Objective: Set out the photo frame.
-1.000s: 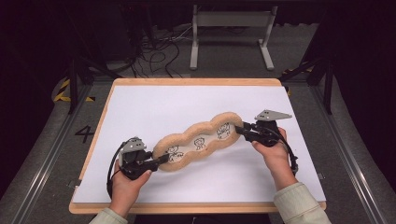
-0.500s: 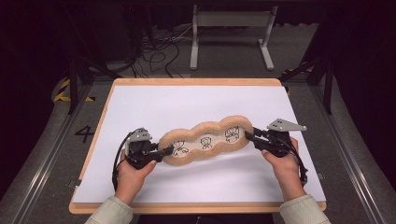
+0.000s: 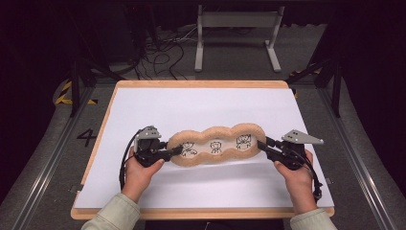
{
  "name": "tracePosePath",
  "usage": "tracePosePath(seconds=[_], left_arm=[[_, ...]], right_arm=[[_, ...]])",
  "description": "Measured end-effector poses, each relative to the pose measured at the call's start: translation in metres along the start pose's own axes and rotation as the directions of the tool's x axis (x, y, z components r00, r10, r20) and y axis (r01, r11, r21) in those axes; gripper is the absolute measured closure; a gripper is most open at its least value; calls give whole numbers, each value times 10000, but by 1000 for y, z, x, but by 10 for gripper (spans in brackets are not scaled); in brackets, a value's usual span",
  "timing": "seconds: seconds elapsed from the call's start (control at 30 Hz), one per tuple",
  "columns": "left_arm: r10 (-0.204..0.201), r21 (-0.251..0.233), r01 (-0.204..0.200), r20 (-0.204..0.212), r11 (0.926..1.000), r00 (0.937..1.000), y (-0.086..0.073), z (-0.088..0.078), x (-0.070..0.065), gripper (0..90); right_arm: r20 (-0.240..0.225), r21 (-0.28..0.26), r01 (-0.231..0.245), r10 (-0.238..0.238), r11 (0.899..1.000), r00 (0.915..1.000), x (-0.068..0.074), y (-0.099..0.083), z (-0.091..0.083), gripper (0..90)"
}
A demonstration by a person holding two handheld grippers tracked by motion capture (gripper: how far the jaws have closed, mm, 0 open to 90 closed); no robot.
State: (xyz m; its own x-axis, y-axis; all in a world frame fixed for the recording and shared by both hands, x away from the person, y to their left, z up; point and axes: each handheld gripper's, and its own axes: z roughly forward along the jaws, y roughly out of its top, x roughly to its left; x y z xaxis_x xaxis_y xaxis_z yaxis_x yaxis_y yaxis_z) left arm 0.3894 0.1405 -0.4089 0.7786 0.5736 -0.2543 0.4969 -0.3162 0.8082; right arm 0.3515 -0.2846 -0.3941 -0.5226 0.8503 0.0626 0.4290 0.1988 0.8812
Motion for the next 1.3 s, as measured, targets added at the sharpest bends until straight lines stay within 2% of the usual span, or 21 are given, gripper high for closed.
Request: tracePosePath(seconds=[0.07,0.13,0.23,0.4,0.47,0.5,0.57,0.63,0.67,0.73,0.77,0.8,0.83,0.97,1.07,1.17,1.3], left_arm=[[-48,43,47,14,10000,10000,1,1,0,644],[103,8,-103,141,9999,9998,2,3,5,639],[31,62,-33,274,10000,9996,3,7,9,631],[103,82,-106,317,9999,9994,5,8,11,625],[-11,110,6,387,9999,9992,5,9,13,624],[-246,61,243,470,9997,9986,4,9,19,625],[-382,24,381,512,9993,9980,3,9,21,626],[-700,-91,707,664,9975,9953,1,9,28,641],[-632,-200,649,740,9977,9953,1,10,29,654],[-333,-233,346,544,9991,9980,2,11,24,657],[-171,-189,180,473,9997,9987,2,10,23,658],[-134,-152,141,464,9998,9988,2,10,23,659],[-127,-73,131,481,9999,9988,1,11,24,659],[-81,60,77,536,10000,9985,-1,12,30,659],[111,188,-121,568,9997,9983,-2,14,35,659],[372,247,-395,884,9989,9954,-2,15,39,660],[632,351,-690,1453,9970,9874,0,13,36,669]], right_arm=[[17,18,-72,72,10000,10000,0,-1,-1,678],[34,36,-81,81,10000,10000,1,-3,-4,678],[62,99,-139,139,9999,9999,2,-6,-7,678],[86,225,-243,241,9995,9997,3,-10,-8,677],[70,307,-259,257,9992,9996,4,-12,-8,679],[78,386,-168,165,9991,9998,5,-13,-6,688],[62,489,-199,196,9986,9998,6,-14,-5,695],[14,670,-50,49,9977,10000,7,-17,-2,750],[5,769,-40,40,9970,10000,7,-19,0,870],[-1095,416,-529,572,9977,9923,8,-20,4,867],[-789,675,5,49,9977,9969,15,-18,8,848],[-638,737,400,-353,9965,9973,19,-17,11,839],[-699,759,443,-390,9961,9968,21,-16,12,834],[-789,709,415,-359,9966,9962,24,-16,12,824],[-778,572,301,-256,9979,9966,20,-15,7,814],[-753,475,161,-125,9987,9971,17,-14,3,800],[-684,364,34,-9,9993,9977,13,-14,-1,783]])
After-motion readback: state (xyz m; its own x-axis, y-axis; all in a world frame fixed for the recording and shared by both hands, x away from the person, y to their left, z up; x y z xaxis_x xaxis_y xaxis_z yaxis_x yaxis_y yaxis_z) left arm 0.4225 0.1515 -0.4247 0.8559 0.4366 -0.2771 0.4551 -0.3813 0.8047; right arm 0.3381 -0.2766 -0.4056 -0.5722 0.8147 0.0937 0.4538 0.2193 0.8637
